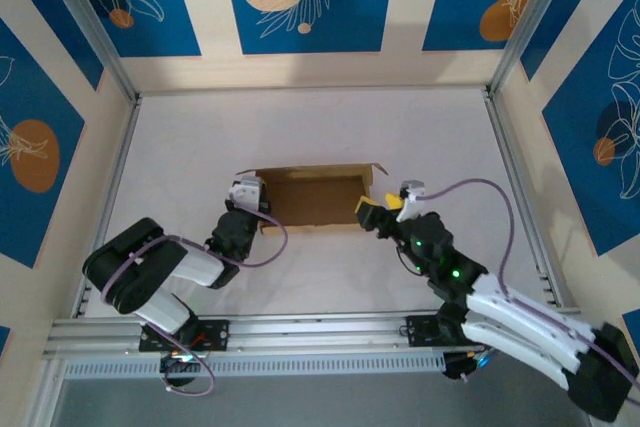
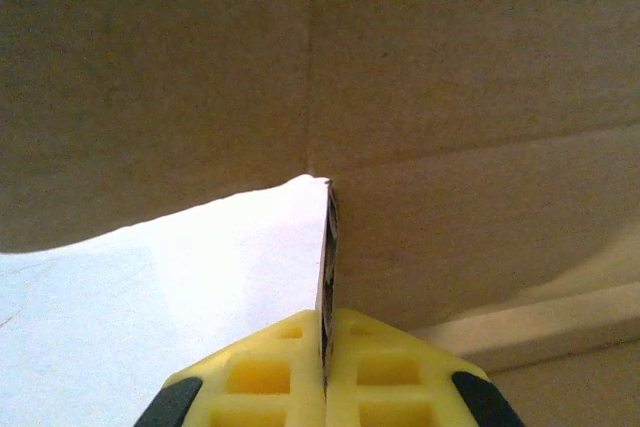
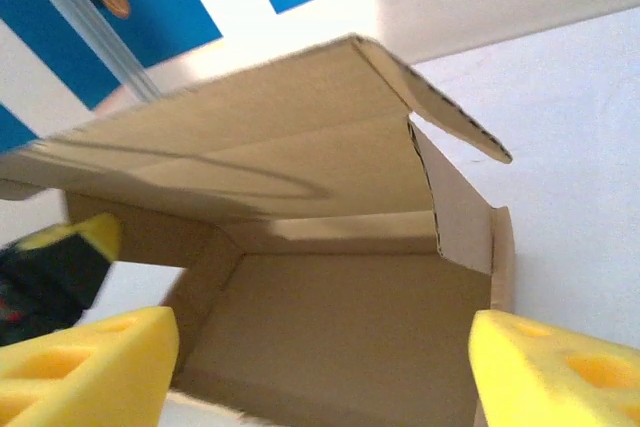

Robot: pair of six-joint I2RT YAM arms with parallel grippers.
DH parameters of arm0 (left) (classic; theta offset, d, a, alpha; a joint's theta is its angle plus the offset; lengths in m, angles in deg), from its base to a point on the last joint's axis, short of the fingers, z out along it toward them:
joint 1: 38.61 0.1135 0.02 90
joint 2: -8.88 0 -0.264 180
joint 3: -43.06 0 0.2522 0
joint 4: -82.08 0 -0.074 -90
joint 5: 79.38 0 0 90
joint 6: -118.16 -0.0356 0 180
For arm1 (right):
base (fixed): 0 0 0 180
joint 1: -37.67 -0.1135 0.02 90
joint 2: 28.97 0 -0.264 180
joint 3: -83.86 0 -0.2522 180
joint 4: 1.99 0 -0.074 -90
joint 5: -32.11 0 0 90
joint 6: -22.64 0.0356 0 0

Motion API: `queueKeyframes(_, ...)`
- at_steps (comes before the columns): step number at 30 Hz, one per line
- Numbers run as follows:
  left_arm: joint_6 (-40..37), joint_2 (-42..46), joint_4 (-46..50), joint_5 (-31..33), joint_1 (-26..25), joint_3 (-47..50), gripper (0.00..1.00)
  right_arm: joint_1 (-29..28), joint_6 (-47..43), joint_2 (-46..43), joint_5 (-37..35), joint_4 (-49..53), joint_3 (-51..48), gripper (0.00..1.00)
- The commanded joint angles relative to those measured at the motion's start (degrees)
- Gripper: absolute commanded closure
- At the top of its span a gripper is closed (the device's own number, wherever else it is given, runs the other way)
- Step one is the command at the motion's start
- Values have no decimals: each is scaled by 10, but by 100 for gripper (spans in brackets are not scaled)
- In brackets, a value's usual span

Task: Fold the paper box

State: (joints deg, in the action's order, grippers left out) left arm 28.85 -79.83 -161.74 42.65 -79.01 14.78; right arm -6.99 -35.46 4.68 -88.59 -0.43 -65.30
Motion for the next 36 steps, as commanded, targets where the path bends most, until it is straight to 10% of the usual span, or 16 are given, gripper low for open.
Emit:
queueKeyframes(1,-18,-19,50,-33,-8,3,100,3,38,-89,31,126,34,28)
queueKeyframes(6,-23,-25,48,-48,-9,2,100,45,90,-7,-2,435,250,40)
queueKeyframes(16,-30,-29,57,-79,-9,-5,100,120,58,326,66,607,566,39)
queueKeyframes(25,-26,-32,68,-104,-10,-5,98,122,54,447,83,596,570,38)
queueKeyframes(36,18,89,231,-178,-28,-10,54,135,72,429,83,541,493,39)
